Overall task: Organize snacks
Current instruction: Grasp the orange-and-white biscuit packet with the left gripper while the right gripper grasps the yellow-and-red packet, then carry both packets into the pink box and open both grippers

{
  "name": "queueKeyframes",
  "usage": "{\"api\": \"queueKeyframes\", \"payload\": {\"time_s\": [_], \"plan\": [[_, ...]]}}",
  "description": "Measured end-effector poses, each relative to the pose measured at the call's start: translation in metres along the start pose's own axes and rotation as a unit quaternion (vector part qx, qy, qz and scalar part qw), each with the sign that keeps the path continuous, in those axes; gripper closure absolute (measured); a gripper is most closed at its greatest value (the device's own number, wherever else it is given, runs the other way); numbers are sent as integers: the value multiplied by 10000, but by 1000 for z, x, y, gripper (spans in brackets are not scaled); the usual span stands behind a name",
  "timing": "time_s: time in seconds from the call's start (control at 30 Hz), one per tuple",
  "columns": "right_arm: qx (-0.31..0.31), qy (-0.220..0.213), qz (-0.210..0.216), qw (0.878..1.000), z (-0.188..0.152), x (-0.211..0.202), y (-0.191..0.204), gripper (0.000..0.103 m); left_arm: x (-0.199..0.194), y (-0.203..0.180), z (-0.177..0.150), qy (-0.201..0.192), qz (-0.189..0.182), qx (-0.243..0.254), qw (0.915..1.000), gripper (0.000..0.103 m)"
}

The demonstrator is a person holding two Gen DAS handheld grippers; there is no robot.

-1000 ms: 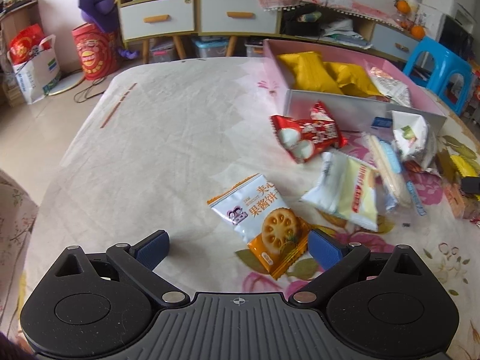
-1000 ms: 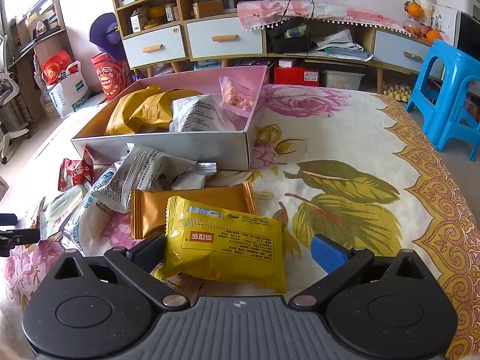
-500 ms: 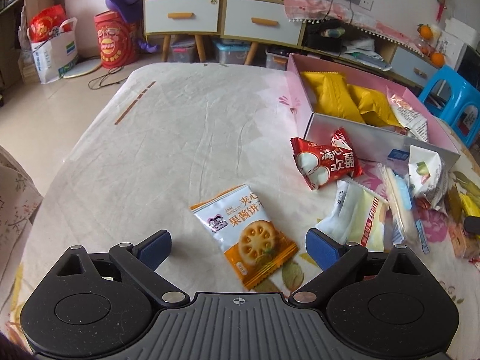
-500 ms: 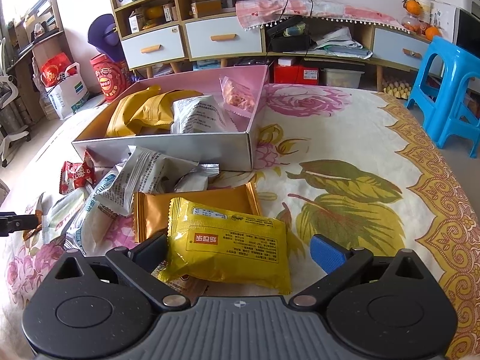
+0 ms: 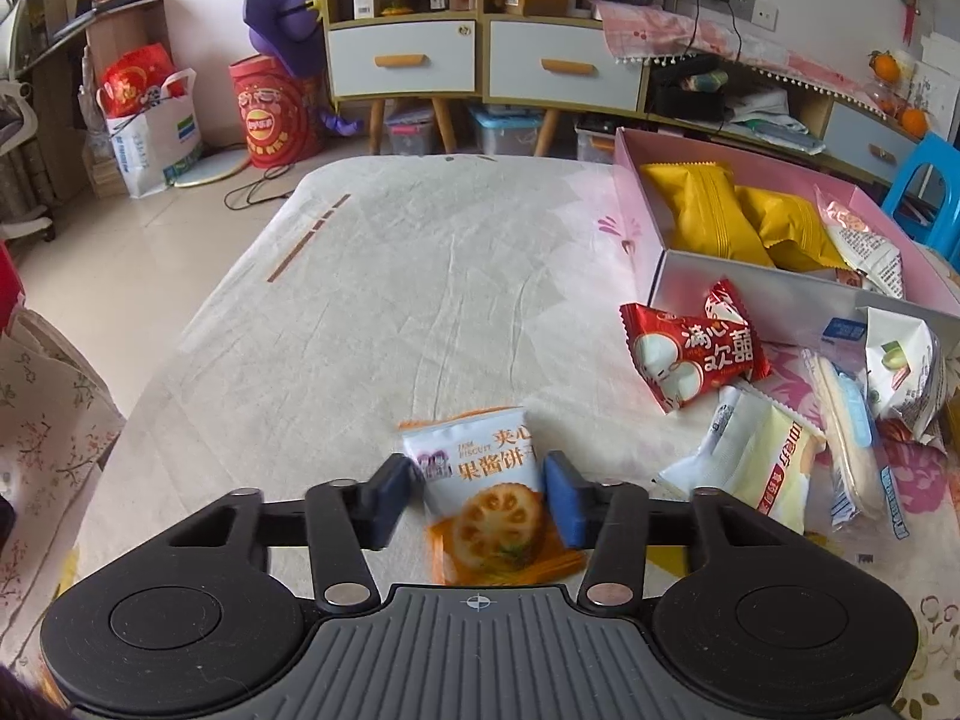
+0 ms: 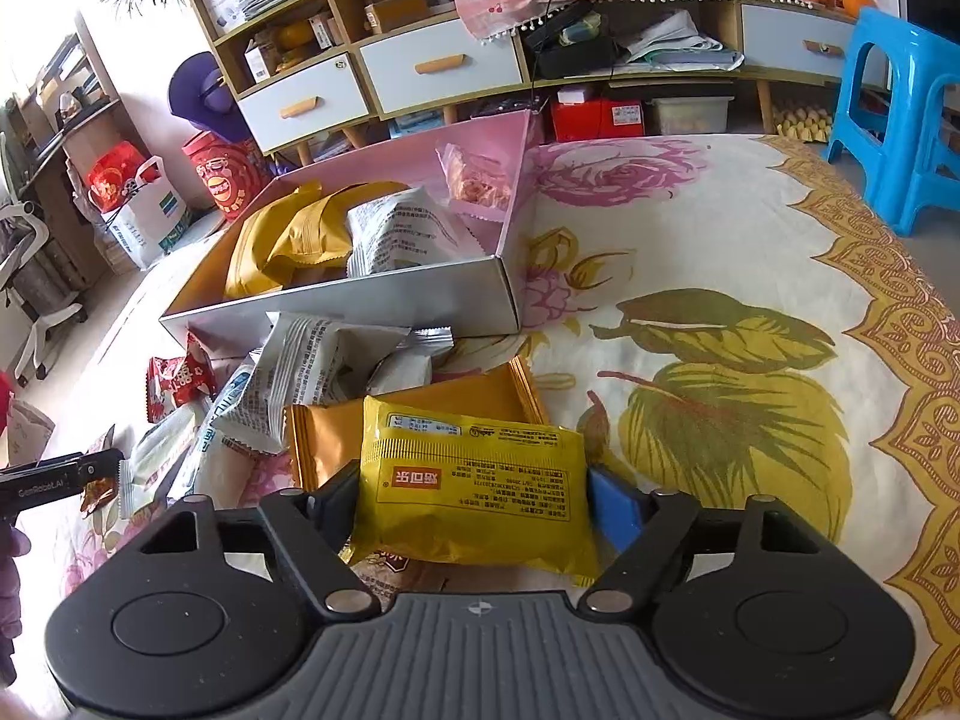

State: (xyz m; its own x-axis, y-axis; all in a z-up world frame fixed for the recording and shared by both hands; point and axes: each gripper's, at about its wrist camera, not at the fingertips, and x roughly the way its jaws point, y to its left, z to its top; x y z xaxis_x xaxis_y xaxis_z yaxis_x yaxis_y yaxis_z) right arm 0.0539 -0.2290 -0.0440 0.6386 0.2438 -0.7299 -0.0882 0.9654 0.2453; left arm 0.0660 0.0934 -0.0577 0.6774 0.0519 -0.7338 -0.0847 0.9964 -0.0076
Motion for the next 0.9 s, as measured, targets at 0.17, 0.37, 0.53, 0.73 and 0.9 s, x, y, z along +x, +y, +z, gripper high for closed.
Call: {"api": "queueKeyframes", "payload": {"time_s": [0.17,0.37,0.53,0.73,0.9], "plan": [[47,33,-37,10000,2,0,1,38,1,3,5,81,-108,-144,9998,66],[115,-3,24,9999,8,-3,5,39,-3,4,10,155,-379,-286,9988,66],[191,-139,50,9997,19,-11,10,39,-10,2,20,82,-500,-383,9980,66],[244,-343,120,9990,34,-21,20,39,-23,-10,34,-61,-711,-461,9964,66],[611,-320,213,9974,51,-20,20,39,-29,-29,48,-157,-985,-481,9938,66]]}}
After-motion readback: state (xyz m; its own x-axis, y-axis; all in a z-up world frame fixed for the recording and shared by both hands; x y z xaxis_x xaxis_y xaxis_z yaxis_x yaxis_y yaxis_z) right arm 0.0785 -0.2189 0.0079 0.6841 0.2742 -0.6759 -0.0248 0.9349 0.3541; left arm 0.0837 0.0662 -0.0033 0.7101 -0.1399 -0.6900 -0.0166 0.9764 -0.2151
